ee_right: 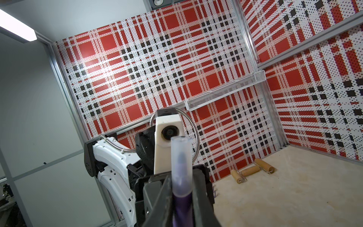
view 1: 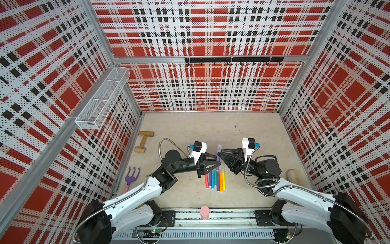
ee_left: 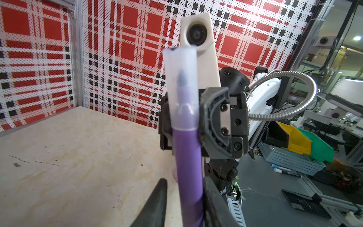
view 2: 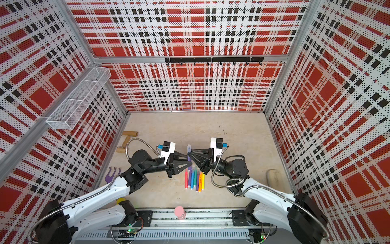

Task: Remove pen caps from pens
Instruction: Open the pen cap on the pen.

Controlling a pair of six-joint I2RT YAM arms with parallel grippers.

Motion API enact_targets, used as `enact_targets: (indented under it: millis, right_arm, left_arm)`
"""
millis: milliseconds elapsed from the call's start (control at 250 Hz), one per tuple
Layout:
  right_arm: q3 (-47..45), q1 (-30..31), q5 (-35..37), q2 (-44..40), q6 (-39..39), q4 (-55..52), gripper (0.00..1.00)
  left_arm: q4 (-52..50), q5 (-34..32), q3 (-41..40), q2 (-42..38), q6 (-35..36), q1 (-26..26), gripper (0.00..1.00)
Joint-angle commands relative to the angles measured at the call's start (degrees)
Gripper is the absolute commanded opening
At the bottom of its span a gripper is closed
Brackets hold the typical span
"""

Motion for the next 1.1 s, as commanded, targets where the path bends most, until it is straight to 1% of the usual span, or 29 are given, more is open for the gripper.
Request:
enact_targets:
  millis: [0, 108, 228, 276, 324, 352, 376, 456, 484, 492, 536, 608, 716, 840, 948, 1096]
  right_arm:
    - [-0.2, 0.3, -0.5, -0.3, 0.6, 4.2, 0.07]
    - [-0.5, 0.3, -0.3, -0.1, 0.8, 4.5, 0.07]
    - [-0.4, 0.3, 0.4, -0.3, 0.0, 3.4, 0.07]
    - [-0.5, 0.3, 0.9, -0.5, -0.6, 2.6, 0.09]
    - [-0.4, 0.3, 1.4, -0.7, -1.4, 1.5, 0.13]
    - [-0.3, 0.3, 1.6, -1.0, -1.9, 0.5, 0.17]
    - [-0.2, 0.2, 1.8, -1.2, -2.4, -0.5, 0.23]
    - [0.9, 0.3, 2.6, -2.9, -5.6, -5.9, 0.51]
    - [1.9, 0.3, 3.2, -3.8, -6.5, -9.4, 0.59]
    - [2.2, 0.3, 3.4, -4.1, -7.9, -10.5, 0.61]
    - [3.9, 0.3, 4.9, -5.8, -11.0, -16.5, 0.68]
    - [6.7, 0.3, 7.1, -7.8, -15.0, -24.4, 0.75]
    - [10.7, 0.3, 7.3, -8.7, -18.4, -32.0, 0.81]
    - [14.8, 0.3, 6.3, -7.2, -19.6, -36.9, 0.83]
    - [17.2, 0.3, 6.5, -5.0, -20.3, -39.3, 0.82]
    - [18.5, 0.3, 6.7, -3.5, -20.7, -40.4, 0.76]
  left_arm:
    - [1.2, 0.3, -0.2, 0.2, -0.5, 0.1, 0.26]
    - [0.9, 0.0, -0.1, 0.2, -0.8, 0.1, 0.18]
    - [0.7, -0.1, -0.2, 0.1, -0.8, 0.1, 0.06]
    - [0.6, -0.2, -0.2, 0.0, -0.8, 0.1, 0.00]
    - [0.5, -0.4, -0.2, -0.3, -0.7, 0.2, 0.00]
    - [0.5, -0.6, -0.3, -0.3, -0.7, 0.2, 0.00]
    - [0.4, -0.8, -0.4, -0.6, -0.5, 0.2, 0.00]
    - [-0.4, -1.9, -0.5, -1.6, 0.4, 0.1, 0.00]
    - [-0.9, -2.6, -0.6, -1.9, 0.9, 0.1, 0.00]
    - [-1.1, -2.8, -0.6, -2.0, 1.1, 0.1, 0.00]
    - [-2.1, -4.0, -0.7, -2.7, 2.3, -0.1, 0.00]
    - [-5.0, -6.5, -0.4, -3.8, 4.8, -0.4, 0.00]
    - [-8.6, -9.4, 0.2, -4.7, 8.0, -1.2, 0.00]
    - [-12.0, -11.7, 1.2, -4.6, 10.2, -2.3, 0.00]
    - [-12.6, -12.2, 1.3, -4.8, 10.7, -2.9, 0.00]
    - [-12.8, -12.3, 1.2, -5.9, 11.0, -3.2, 0.00]
